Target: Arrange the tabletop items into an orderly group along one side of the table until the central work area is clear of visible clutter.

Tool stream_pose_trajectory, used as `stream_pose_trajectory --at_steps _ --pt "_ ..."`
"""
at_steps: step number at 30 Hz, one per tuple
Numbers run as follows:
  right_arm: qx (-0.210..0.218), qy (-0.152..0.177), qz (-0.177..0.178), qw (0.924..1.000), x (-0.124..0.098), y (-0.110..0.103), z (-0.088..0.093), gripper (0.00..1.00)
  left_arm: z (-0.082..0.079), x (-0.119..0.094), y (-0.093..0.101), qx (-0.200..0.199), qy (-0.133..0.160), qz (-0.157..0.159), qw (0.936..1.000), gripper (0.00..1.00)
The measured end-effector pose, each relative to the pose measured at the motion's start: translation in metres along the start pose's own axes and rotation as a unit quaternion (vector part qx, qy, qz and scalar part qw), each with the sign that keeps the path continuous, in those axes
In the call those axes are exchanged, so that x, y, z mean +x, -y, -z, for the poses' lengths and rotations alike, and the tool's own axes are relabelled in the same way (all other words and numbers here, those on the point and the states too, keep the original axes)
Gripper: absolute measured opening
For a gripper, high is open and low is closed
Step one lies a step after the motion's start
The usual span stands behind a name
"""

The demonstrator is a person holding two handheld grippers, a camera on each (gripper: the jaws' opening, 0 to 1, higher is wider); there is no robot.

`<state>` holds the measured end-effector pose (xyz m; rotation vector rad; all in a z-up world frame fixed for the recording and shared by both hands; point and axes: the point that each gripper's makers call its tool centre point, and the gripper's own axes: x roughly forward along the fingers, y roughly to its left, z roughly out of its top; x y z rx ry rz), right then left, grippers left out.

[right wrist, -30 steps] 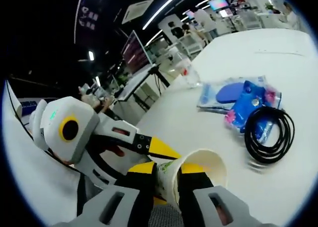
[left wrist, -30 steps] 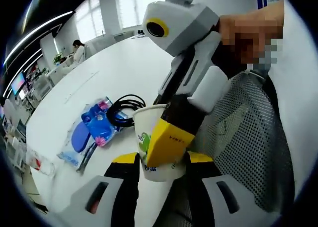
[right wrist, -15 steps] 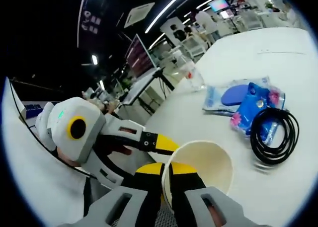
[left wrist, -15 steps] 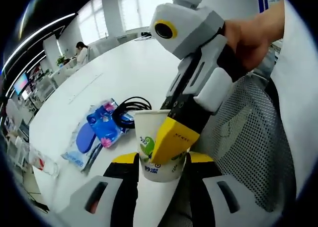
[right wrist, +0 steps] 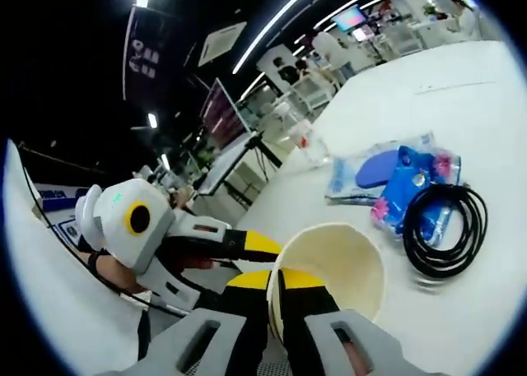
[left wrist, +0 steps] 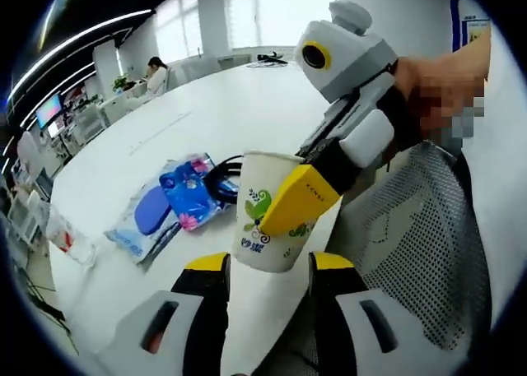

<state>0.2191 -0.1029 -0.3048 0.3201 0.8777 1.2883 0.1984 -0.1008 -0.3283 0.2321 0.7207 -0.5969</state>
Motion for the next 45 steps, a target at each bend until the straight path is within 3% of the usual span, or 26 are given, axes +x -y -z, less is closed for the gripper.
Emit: stream_pose_trajectory --at_steps 3,6,9,12,16,26,30,36,45 --pt "0.009 0.011 0.009 0.9999 -0.006 0.008 -0.003 0.0 0.003 -0.003 -0.012 -0.006 0.0 -0.024 0.9997 0.4" --pt "0.015 0.015 0.018 0.9996 -0.012 0.013 -0.002 0.0 0.003 -0.006 -0.024 -0.048 0.016 -0.038 0.998 0.42" --pt "0.021 0.016 0.029 0.9992 -0.018 0.019 -0.001 0.0 0.007 -0.011 -0.034 -0.065 0.017 -0.049 0.9965 0.42" --pt "0.033 0.021 0.042 0.9984 -0.027 0.026 0.001 0.0 0.01 -0.017 -0.049 -0.112 0.038 -0.07 0.9904 0.44" --pt "0.042 0.022 0.058 0.9972 -0.035 0.033 0.005 0.0 0.016 -0.024 -0.063 -0.144 0.046 -0.087 0.9847 0.45" --pt "0.052 0.023 0.093 0.994 -0.059 0.049 0.008 0.0 0.031 -0.038 -0.092 -0.189 0.061 -0.123 0.9723 0.46" --pt "0.09 0.059 0.104 0.9888 -0.068 0.051 -0.002 0.0 0.035 -0.04 -0.105 -0.205 0.07 -0.137 0.9665 0.48" --pt "0.104 0.058 0.112 0.9866 -0.068 0.056 -0.006 0.0 0.04 -0.049 -0.119 -0.22 0.082 -0.153 0.9599 0.49" --pt "0.086 0.037 0.111 0.9894 -0.049 0.057 -0.019 0.0 0.055 -0.065 -0.126 -0.239 0.09 -0.17 0.9517 0.48"
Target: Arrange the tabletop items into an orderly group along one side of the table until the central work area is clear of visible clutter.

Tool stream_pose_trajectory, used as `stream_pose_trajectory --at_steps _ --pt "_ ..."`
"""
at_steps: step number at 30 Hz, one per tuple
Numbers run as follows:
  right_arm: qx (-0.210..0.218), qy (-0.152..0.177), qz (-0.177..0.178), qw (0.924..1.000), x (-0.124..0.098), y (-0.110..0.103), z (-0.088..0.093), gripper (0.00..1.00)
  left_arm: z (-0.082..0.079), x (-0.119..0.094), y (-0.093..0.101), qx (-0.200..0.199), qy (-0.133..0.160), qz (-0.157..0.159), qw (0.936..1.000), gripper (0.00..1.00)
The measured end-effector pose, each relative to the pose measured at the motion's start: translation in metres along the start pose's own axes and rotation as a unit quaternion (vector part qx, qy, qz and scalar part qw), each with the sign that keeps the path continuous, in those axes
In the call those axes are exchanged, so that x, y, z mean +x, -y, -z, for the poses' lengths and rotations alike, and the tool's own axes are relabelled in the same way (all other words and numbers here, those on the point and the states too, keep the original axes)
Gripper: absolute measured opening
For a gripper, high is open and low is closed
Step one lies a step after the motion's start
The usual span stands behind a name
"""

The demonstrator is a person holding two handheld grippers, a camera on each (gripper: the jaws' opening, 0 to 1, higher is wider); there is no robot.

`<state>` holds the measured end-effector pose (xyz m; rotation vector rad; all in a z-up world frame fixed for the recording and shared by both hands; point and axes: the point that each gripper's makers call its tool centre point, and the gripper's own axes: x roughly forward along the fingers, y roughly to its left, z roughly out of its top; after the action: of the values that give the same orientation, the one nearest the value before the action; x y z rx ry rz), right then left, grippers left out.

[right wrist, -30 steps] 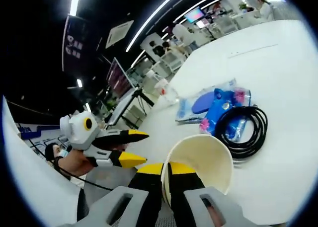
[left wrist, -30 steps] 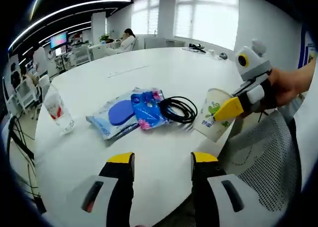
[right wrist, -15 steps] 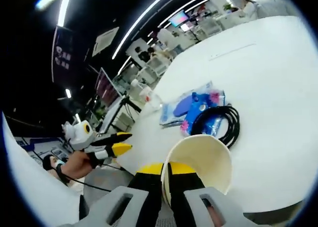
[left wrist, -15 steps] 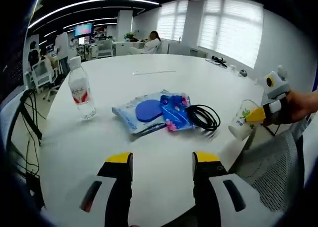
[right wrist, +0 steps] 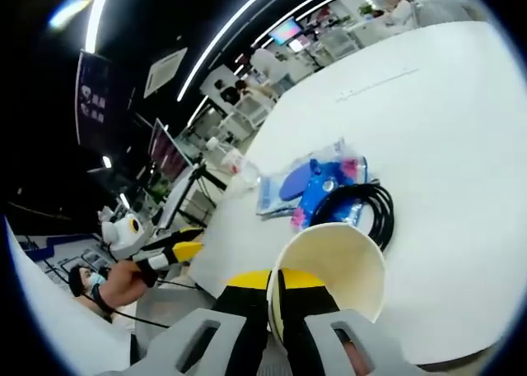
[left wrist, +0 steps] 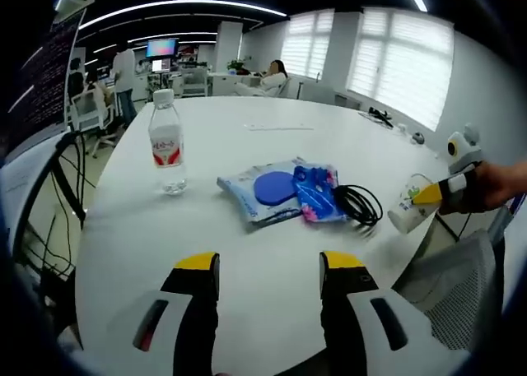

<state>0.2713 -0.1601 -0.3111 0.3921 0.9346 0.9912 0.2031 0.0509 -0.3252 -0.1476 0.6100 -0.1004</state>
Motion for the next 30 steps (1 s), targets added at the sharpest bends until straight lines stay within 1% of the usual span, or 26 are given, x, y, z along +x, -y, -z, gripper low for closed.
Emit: stream_pose_trajectory --at_steps 4,7,10,13,18,19,23,25,26,28,30 --pt "-0.007 -0.006 -0.002 1.0 0.015 -0.003 -0.007 0.0 0.001 -0.005 -0.007 -0.01 0.004 -0.004 0.9999 0.49" --pt "-0.019 -0.011 -0.005 0.9997 0.03 -0.006 -0.017 0.0 0.002 -0.007 -0.011 -0.015 0.006 -0.007 0.9998 0.49" --pt "-0.028 -0.005 -0.007 0.9996 0.048 -0.007 -0.035 0.0 -0.001 -0.007 -0.01 -0.017 0.011 -0.004 0.9998 0.49" --pt "-0.043 -0.008 -0.007 0.999 0.064 -0.006 -0.051 0.0 -0.004 -0.007 -0.009 -0.013 0.013 -0.001 0.9998 0.49" --pt "-0.07 -0.008 -0.017 0.9974 0.091 -0.016 -0.08 0.0 -0.007 -0.008 -0.003 -0.02 0.022 0.01 0.9995 0.48" --pt "-0.075 -0.01 -0.017 0.997 0.101 -0.011 -0.086 0.0 -0.006 -0.007 0.0 -0.018 0.021 0.012 0.9995 0.48" --pt "-0.09 -0.014 -0.019 0.9957 0.126 -0.013 -0.1 0.0 -0.004 -0.005 0.009 -0.012 0.018 0.02 0.9996 0.48" --pt "-0.091 -0.009 -0.02 0.9957 0.139 -0.012 -0.109 0.0 -0.004 -0.003 0.01 -0.011 0.017 0.022 0.9996 0.48" --pt "-0.088 -0.008 -0.021 0.9958 0.145 -0.012 -0.112 0.0 -0.003 -0.004 0.007 -0.011 0.017 0.022 0.9996 0.49" --pt "-0.09 -0.013 -0.021 0.9956 0.159 -0.015 -0.114 0.0 -0.004 -0.003 0.007 -0.014 0.019 0.023 0.9995 0.48" --pt "-0.095 -0.019 -0.023 0.995 0.168 -0.025 -0.114 0.0 -0.006 -0.003 0.006 -0.015 0.022 0.022 0.9994 0.48"
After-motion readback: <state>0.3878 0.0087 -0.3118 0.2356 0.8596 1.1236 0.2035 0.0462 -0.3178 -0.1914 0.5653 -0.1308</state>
